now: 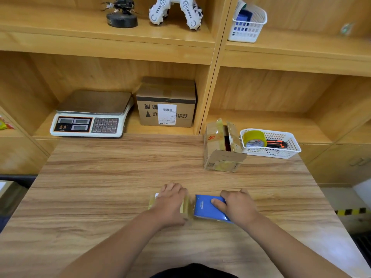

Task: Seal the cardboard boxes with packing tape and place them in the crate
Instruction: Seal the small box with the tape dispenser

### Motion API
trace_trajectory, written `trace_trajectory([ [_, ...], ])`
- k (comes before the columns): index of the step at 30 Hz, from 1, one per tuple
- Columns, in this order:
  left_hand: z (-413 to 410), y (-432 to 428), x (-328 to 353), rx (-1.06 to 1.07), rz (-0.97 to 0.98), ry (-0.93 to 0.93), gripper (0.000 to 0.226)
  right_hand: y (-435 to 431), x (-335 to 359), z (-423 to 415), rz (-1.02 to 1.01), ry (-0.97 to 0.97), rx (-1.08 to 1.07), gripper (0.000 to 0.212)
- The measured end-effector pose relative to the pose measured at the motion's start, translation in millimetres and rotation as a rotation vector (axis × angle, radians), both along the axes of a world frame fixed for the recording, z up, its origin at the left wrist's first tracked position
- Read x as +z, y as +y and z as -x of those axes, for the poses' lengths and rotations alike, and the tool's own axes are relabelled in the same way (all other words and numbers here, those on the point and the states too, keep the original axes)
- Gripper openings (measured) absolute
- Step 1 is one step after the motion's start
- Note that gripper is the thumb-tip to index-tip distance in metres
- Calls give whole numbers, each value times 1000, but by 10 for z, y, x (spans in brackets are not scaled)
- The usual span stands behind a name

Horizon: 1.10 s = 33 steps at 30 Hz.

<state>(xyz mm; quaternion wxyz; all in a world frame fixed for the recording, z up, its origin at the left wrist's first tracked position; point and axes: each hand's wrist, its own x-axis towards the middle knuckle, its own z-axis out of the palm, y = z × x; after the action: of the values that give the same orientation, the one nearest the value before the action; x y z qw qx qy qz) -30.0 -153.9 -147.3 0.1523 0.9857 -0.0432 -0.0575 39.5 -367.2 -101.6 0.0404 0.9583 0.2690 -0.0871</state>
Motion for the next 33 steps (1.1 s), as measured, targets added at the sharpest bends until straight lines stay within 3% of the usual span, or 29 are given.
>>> trace_trajectory([
  [5, 34, 280, 135, 92, 389, 40, 90, 35, 192, -125, -187, 66, -36, 42],
  [13, 275, 478, 116, 297, 731, 224, 94, 324, 230, -113, -275, 157, 34, 46],
  [16, 318, 535, 141, 291, 648, 228, 96, 432, 215, -94, -276, 155, 43, 46],
  [24, 166, 449, 117, 78, 156, 117, 101, 619, 216, -48, -248, 77, 111, 48],
  [33, 128, 465, -61, 119, 186, 112, 98, 505, 212, -61, -349, 190, 57, 47],
])
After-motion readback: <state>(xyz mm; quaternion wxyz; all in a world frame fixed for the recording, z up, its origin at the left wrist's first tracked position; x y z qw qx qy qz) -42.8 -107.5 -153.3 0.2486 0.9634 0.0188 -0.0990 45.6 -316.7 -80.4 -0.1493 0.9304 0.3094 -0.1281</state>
